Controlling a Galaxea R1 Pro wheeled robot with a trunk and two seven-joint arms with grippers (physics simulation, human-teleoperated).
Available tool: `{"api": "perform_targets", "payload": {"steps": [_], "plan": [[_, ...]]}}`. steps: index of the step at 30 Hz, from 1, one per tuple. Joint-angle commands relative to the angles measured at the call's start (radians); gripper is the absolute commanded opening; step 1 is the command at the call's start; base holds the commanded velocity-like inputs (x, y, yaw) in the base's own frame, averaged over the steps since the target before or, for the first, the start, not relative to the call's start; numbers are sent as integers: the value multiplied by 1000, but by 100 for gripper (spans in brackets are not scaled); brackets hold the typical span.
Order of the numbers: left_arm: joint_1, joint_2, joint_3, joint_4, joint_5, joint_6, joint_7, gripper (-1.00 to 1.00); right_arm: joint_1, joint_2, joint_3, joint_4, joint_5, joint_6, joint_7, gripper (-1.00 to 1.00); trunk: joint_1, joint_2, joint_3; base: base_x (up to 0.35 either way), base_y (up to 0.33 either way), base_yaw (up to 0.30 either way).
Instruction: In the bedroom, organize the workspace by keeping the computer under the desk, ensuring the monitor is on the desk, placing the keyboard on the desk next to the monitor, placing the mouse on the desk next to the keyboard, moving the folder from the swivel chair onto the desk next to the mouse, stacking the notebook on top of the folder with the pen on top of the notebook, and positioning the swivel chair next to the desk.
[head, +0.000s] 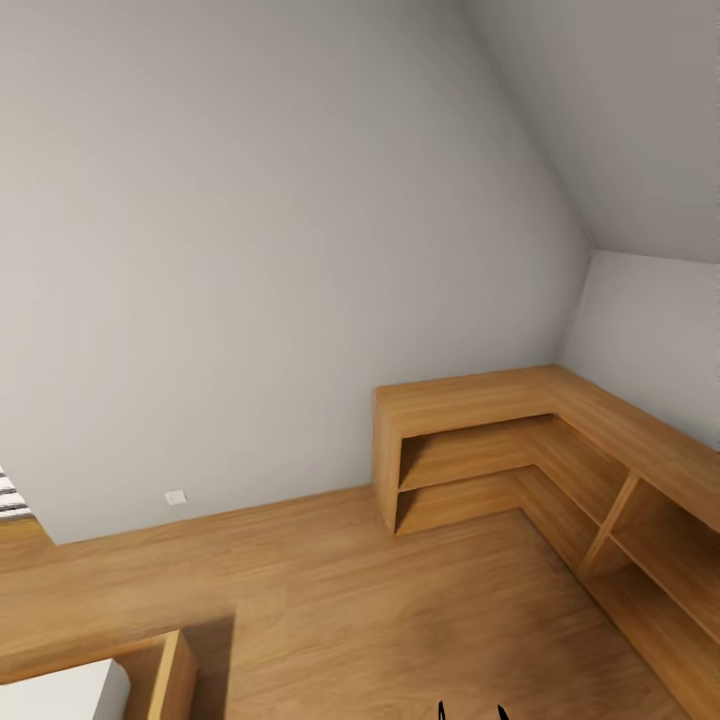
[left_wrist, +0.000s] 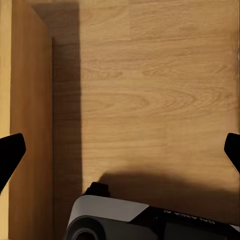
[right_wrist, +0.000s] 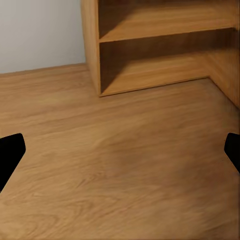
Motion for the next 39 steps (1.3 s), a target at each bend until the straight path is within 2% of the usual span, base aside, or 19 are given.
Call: {"api": "perform_targets", "payload": {"steps": [1,15,29,39], "plan": [[-1,1,-9,0,11,-5,6,100,-1,0,9,1,-8,-3,-3,100,1,-2,-2,328,0,-263],[-1,0,-8,0,10,-7,6,100,-1,2,10,1,-8,-3,-3,100,1,-2,-2,322,0,-264],[-1,1,-7,0,9,-9,6,100,-1,2,11,1,-7,-3,-3,100,1,-2,-2,65,0,-275],[-1,2,-7,0,9,-9,6,100,-1,2,11,2,-6,-3,2,100,1,-2,-2,270,0,-290]]}}
